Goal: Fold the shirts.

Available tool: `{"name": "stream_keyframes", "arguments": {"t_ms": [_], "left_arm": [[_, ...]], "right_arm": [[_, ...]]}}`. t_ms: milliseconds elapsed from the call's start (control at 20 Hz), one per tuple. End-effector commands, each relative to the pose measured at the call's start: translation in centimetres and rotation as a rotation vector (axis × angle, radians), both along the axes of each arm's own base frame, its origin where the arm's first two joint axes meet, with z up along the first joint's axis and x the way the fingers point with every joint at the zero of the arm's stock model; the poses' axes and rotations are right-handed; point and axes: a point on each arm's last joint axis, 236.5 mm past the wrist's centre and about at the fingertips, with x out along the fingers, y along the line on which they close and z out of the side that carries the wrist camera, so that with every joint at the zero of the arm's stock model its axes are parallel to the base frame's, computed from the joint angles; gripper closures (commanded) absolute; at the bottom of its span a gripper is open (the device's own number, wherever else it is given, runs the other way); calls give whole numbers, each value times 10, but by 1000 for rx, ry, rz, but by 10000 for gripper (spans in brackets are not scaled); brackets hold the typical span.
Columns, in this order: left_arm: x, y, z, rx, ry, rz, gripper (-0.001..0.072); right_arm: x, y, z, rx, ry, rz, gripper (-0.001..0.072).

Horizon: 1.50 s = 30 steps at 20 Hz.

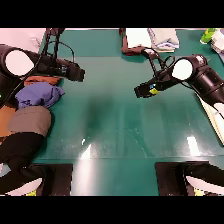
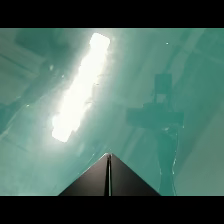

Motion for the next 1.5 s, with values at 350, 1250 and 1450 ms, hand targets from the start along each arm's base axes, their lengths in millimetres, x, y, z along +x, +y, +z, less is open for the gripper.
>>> {"name": "stream_keyframes", "arguments": {"t_ms": [350, 1250, 1450], "left_arm": [[103, 224, -100, 148, 134, 542, 109], [182, 270, -80, 138, 38, 605, 683], [126, 234, 120, 121, -317, 516, 683]], "right_arm": [[0, 0, 0, 0, 0, 1, 691], [6, -2, 43, 35, -113, -5, 692], [24, -22, 147, 60, -377, -43, 692]]}}
